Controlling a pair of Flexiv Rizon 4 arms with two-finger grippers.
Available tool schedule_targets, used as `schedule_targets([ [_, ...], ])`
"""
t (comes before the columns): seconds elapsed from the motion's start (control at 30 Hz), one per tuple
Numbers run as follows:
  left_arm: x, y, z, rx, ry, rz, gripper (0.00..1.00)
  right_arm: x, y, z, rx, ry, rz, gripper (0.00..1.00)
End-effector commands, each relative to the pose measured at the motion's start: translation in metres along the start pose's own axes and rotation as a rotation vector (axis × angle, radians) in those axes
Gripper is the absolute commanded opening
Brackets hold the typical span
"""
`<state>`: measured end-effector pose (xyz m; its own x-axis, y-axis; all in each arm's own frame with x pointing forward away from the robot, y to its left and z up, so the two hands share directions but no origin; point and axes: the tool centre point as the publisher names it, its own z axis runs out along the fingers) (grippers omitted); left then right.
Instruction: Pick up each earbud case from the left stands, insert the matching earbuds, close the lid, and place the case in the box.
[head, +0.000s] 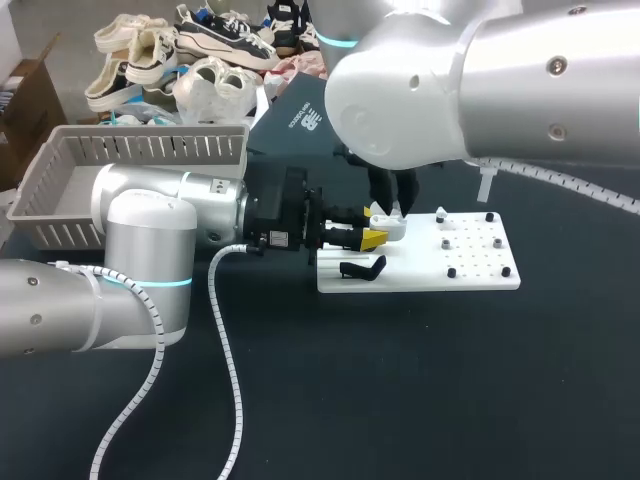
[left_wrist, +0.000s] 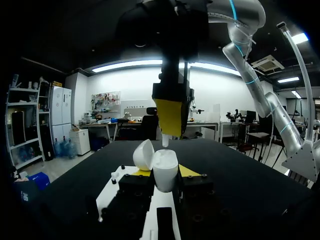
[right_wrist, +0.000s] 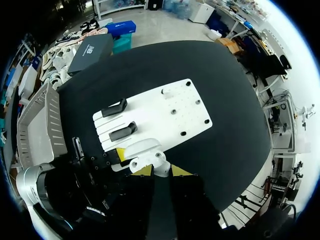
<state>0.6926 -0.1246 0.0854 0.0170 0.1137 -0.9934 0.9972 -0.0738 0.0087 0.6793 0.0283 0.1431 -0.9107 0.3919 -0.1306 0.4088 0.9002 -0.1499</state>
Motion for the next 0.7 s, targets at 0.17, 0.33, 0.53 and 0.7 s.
schedule_targets([
  [0.17,0.0004,0.0004,0.0002,0.000,-0.001,0.000,0.00,-0.0029,0.0036,0.0024,0.007,0.014,-0.005,0.00],
  [0.33,0.0004,0.0004,0.0002,0.000,-0.001,0.000,0.00,-0.0029,0.0043,0.0036,0.011,0.019,-0.009,0.00],
  [0.53,0.0004,0.0004,0.0002,0.000,-0.001,0.000,0.00,-0.0031,0.0045,0.0061,0.013,0.026,-0.010,0.00],
  [0.7,0.0004,0.0004,0.0002,0.000,-0.001,0.000,0.00,-0.0026,0.0044,0.0087,0.015,0.032,-0.010,0.00],
])
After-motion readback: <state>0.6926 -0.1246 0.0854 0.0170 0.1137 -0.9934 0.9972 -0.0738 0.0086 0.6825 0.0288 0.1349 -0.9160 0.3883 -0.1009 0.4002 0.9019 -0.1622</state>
